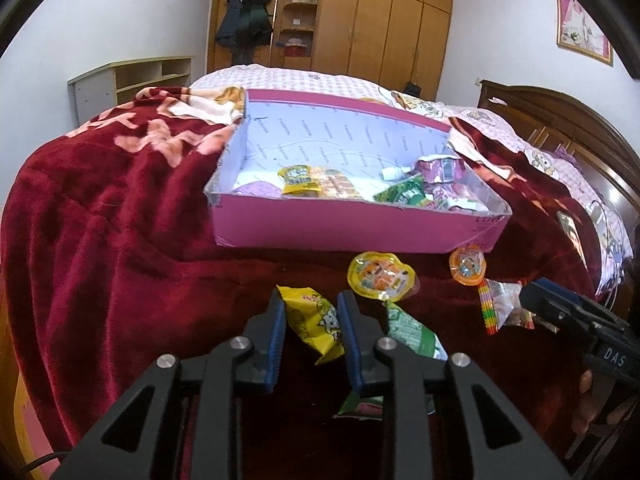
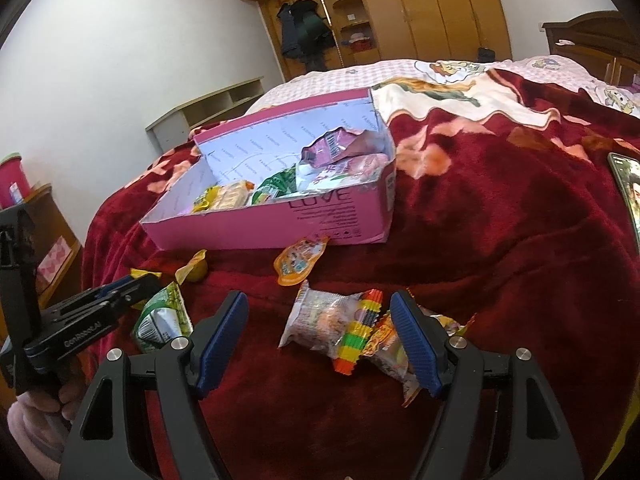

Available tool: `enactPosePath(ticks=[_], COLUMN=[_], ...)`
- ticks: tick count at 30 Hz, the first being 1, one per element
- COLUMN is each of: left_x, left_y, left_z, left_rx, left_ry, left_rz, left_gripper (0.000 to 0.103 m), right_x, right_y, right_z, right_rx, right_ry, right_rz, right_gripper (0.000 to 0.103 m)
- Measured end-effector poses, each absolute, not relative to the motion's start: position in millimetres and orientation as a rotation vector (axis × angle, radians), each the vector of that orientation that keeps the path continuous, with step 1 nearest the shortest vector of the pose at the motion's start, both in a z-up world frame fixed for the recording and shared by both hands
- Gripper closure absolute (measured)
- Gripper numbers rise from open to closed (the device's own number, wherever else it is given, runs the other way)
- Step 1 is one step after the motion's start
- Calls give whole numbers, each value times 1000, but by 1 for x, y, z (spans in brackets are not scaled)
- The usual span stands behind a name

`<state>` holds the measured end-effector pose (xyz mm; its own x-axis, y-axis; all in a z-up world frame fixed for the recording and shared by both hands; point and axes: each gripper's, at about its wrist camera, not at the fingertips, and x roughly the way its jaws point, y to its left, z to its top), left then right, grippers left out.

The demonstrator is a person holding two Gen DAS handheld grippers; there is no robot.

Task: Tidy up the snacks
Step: 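Grasp another yellow packet with the left gripper while the right grasps the rainbow candy pack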

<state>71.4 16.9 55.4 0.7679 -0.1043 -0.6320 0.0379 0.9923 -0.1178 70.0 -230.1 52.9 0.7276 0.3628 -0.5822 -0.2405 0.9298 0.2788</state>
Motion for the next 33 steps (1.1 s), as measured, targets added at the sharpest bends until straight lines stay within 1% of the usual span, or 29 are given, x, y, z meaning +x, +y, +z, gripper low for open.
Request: enactPosePath(ticks=[4,8,12,17,19,21,30,32,33], left_x=[72,71,69,68,68,68,70,69,69], left_y=[20,20,21,22,24,26,28,28,27], left_z=[55,55,55,54,53,53,49,49,50], left_rx=[-112,-110,-110,-121,-126,-130,-139,-142,-142], left_ry=[694,693,690,689,690,688,690,690,691], left_rz=[-75,-77,-89,-92,-91,-92,-92,-92,-93], left_gripper=[76,76,76,76,76,76,76,76,76], right_x=[74,87,97,85,81,78,74,72,71], right_y=[-232,-221,-208,-204,-203,-201,-182,-182,-183], right_z=[54,53,43,45,46,44,32,31,31], right_rx=[210,118,36,60,88,109,-10,-9,-3], right_ry=[685,712,783,787,799,813,789,782,778], right_rz=[343,382,383,434,462,481,435,439,441], right_gripper=[28,28,28,31,35,36,36,38,42])
